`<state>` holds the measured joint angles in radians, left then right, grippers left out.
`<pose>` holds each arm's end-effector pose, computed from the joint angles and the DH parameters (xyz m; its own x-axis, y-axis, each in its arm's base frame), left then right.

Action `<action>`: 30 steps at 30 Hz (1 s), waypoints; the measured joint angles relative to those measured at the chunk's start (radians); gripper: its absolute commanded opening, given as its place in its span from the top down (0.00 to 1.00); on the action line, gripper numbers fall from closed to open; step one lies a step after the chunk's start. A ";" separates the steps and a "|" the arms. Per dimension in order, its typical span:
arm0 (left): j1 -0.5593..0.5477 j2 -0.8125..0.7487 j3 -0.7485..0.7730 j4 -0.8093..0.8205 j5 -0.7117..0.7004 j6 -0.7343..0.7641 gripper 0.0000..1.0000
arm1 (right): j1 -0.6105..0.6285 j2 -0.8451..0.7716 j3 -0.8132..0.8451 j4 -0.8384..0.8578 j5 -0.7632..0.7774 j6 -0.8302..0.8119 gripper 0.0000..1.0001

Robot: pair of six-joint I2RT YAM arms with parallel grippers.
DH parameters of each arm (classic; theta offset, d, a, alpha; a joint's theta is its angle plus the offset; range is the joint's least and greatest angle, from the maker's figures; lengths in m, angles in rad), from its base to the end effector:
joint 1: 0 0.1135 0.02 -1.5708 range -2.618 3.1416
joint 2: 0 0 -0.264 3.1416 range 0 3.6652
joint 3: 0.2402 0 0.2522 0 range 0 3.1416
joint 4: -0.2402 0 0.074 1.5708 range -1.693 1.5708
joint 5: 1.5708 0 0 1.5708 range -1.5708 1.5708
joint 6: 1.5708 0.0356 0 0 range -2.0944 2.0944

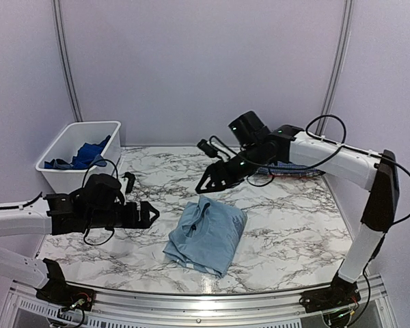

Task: Fold and stack the mixed laundry pile
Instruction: Smooth out the square-folded T-shirt at the center of the board.

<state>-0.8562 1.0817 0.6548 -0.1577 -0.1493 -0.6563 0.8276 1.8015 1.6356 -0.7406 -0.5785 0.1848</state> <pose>0.1579 -0.1739 0.2395 -0.6927 -0.1223 -0.7108 0.3067 0.8420 -0.4438 0.2535 0.3047 0.3075 -0.6789 -0.5114 -0.5269 -0.7323 0.4195 0.5364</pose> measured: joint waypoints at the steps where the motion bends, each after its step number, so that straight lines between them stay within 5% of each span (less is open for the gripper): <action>1: -0.031 0.023 0.001 0.007 0.013 -0.003 0.01 | -0.051 -0.038 -0.054 0.031 -0.027 0.003 0.36; 7: -0.156 0.184 0.025 0.041 0.050 -0.033 0.01 | -0.223 -0.034 -0.263 0.105 -0.060 -0.006 0.44; 16: -0.192 0.426 0.116 0.043 0.032 -0.111 0.05 | -0.230 0.085 -0.449 0.187 -0.034 -0.029 0.50; 21: -0.087 0.520 0.154 0.023 0.030 -0.101 0.07 | -0.200 -0.021 -0.632 0.304 -0.051 0.006 0.49; 25: 0.056 0.606 0.265 0.003 0.040 -0.038 0.03 | -0.058 -0.129 -0.759 0.345 -0.110 0.099 0.47; 30: 0.172 0.579 0.332 -0.005 0.082 0.066 0.01 | 0.040 -0.236 -0.773 0.356 -0.210 0.180 0.46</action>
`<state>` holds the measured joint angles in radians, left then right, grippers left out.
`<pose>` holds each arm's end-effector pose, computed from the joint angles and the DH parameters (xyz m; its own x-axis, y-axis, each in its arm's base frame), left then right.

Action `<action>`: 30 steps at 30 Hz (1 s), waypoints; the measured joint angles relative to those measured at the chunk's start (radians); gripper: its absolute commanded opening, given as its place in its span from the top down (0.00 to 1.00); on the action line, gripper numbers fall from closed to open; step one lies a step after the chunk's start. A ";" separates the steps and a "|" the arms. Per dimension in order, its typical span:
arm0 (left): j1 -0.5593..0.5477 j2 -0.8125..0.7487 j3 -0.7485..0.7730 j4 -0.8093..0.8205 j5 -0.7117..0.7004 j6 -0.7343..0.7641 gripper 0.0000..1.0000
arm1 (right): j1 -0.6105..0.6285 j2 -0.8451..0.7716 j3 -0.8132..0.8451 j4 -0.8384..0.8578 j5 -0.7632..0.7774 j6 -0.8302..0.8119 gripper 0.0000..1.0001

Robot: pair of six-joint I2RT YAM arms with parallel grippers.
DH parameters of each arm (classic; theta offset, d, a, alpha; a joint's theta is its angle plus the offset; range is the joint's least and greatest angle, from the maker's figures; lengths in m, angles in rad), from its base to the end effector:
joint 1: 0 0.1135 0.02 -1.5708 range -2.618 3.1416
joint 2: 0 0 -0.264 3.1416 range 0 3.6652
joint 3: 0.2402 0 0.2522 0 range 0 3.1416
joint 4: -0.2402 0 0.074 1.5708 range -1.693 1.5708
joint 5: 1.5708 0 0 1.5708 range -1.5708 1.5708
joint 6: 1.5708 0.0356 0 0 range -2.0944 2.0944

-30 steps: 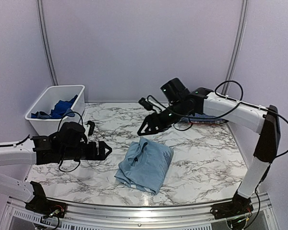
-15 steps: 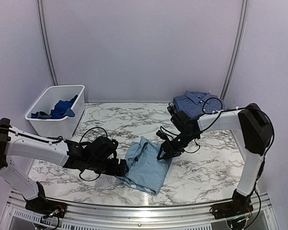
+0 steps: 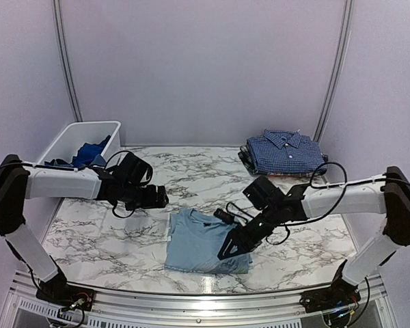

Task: Fold and stack the mixed laundry pile
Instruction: Smooth out the square-folded T-shirt at the center of the board.

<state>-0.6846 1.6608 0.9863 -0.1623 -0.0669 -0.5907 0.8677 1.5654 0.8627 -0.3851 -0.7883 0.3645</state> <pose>0.2694 -0.2169 0.1890 -0.8098 -0.0563 -0.5840 0.1749 0.9270 -0.3318 0.1684 0.2378 0.1772 -0.8027 -0.5582 -0.2100 -0.4973 0.4320 0.7523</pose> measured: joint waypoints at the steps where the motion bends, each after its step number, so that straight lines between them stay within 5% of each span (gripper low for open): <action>1: 0.007 -0.028 -0.007 -0.001 0.023 0.021 0.02 | -0.023 -0.028 0.013 -0.013 -0.001 0.000 0.46; 7: 0.000 -0.198 -0.072 0.034 0.218 0.090 0.21 | -0.301 -0.164 0.062 -0.049 0.105 -0.069 0.47; 11: -0.012 -0.179 -0.073 0.085 0.308 0.108 0.39 | -0.413 -0.157 0.074 -0.073 0.182 -0.142 0.48; 20: -0.025 0.062 0.036 0.113 0.377 0.104 0.50 | -0.434 0.103 0.161 -0.111 0.204 -0.276 0.48; 30: -0.027 0.191 0.127 0.113 0.410 0.102 0.60 | -0.434 0.220 0.225 -0.152 0.198 -0.331 0.44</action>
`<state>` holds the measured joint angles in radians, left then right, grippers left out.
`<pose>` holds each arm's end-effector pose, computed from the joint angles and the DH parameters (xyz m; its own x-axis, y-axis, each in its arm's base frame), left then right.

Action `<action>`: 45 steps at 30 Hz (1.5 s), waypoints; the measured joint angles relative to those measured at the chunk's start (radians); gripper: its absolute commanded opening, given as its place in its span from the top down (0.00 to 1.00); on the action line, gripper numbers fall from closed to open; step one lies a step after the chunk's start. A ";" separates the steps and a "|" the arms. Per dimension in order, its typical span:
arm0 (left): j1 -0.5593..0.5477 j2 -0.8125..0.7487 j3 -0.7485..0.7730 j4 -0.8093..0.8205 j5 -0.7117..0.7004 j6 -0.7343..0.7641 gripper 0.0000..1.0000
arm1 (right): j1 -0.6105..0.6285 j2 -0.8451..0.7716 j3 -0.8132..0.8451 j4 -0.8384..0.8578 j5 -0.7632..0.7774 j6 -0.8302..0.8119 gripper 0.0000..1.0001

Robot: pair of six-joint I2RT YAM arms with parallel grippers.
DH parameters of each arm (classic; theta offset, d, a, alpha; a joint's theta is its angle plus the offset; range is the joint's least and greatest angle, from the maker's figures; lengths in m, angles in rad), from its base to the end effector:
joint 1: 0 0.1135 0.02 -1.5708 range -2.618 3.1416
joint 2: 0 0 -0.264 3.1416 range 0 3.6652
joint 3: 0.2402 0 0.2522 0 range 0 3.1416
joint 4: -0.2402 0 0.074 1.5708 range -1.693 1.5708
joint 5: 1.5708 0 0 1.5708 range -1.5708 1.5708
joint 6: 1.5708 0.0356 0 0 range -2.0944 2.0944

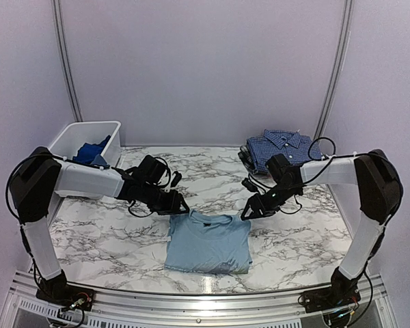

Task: Fold and stack the mixed laundry pile
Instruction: Smooth out the square-folded T-shirt at the center of the board.

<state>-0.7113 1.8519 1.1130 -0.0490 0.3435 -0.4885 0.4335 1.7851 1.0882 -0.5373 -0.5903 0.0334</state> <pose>0.2880 -0.2640 0.1703 -0.8471 0.1467 -0.5108 0.4497 0.7101 -0.5418 0.2972 0.1594 0.1625 -0.8733 -0.3736 -0.3125 -0.4869 0.6896 0.5361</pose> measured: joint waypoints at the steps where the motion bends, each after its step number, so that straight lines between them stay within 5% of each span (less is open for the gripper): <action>1: 0.000 0.009 0.005 0.000 0.002 0.000 0.63 | 0.000 0.004 0.001 -0.003 -0.001 -0.002 0.44; 7: 0.000 0.027 0.018 -0.004 0.013 0.003 0.73 | 0.000 0.013 0.001 -0.023 -0.006 -0.007 0.50; 16: -0.001 0.004 0.017 -0.007 0.017 0.005 1.00 | 0.000 0.013 0.002 -0.028 -0.030 -0.019 0.99; 45: -0.004 -0.165 -0.145 -0.008 -0.128 -0.058 1.00 | 0.000 0.036 0.129 -0.039 -0.052 -0.008 1.00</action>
<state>-0.7151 1.6867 0.9676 -0.0566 0.2157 -0.5461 0.4335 1.8214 1.2175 -0.5758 -0.6422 0.0250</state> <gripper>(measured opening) 0.009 0.004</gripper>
